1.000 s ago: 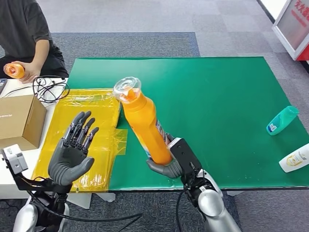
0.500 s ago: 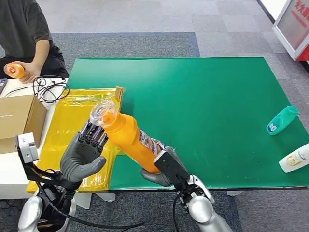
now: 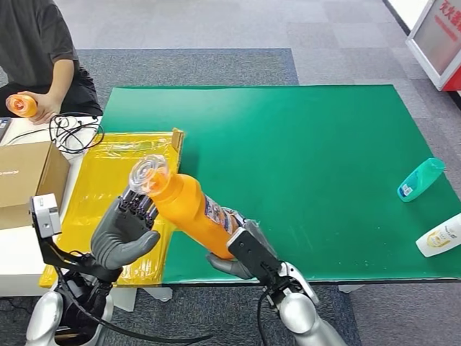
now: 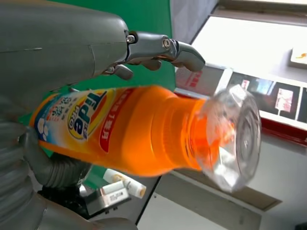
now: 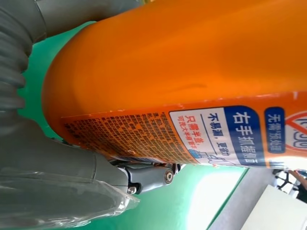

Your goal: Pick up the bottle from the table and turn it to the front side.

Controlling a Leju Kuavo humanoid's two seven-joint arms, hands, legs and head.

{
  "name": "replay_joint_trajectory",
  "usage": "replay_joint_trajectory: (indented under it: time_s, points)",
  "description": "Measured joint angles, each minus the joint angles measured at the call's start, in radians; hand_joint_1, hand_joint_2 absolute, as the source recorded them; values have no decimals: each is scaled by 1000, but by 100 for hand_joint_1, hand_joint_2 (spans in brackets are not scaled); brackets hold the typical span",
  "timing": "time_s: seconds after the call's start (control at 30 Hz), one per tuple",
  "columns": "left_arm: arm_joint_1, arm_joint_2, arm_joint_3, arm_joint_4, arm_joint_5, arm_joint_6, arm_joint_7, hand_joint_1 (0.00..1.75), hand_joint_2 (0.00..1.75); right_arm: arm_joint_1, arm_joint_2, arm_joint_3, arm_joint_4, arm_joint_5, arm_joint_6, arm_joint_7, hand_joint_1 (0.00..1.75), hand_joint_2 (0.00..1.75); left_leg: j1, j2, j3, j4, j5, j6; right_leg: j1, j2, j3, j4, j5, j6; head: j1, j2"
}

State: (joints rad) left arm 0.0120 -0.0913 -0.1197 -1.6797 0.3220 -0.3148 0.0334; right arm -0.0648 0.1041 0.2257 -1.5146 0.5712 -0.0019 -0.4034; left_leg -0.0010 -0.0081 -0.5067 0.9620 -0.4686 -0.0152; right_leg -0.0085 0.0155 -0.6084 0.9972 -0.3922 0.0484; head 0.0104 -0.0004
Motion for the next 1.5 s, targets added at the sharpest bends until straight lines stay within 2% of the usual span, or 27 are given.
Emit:
replay_joint_trajectory:
  time_s: [0.6,0.97,1.5]
  points:
    - [-5,8,24,43,-50,100,40,0,175,14,2,47,-56,44,9,-23,175,175,0,0,0,0,0,0,0,0,0,0,0,0,0,0]
    - [-29,14,4,63,-182,42,66,0,175,13,2,57,-69,85,9,-42,175,175,0,0,0,0,0,0,0,0,0,0,0,0,0,0]
    - [-50,50,-26,63,-214,3,37,0,175,3,2,81,-55,103,9,-55,175,175,0,0,0,0,0,0,0,0,0,0,0,0,0,0]
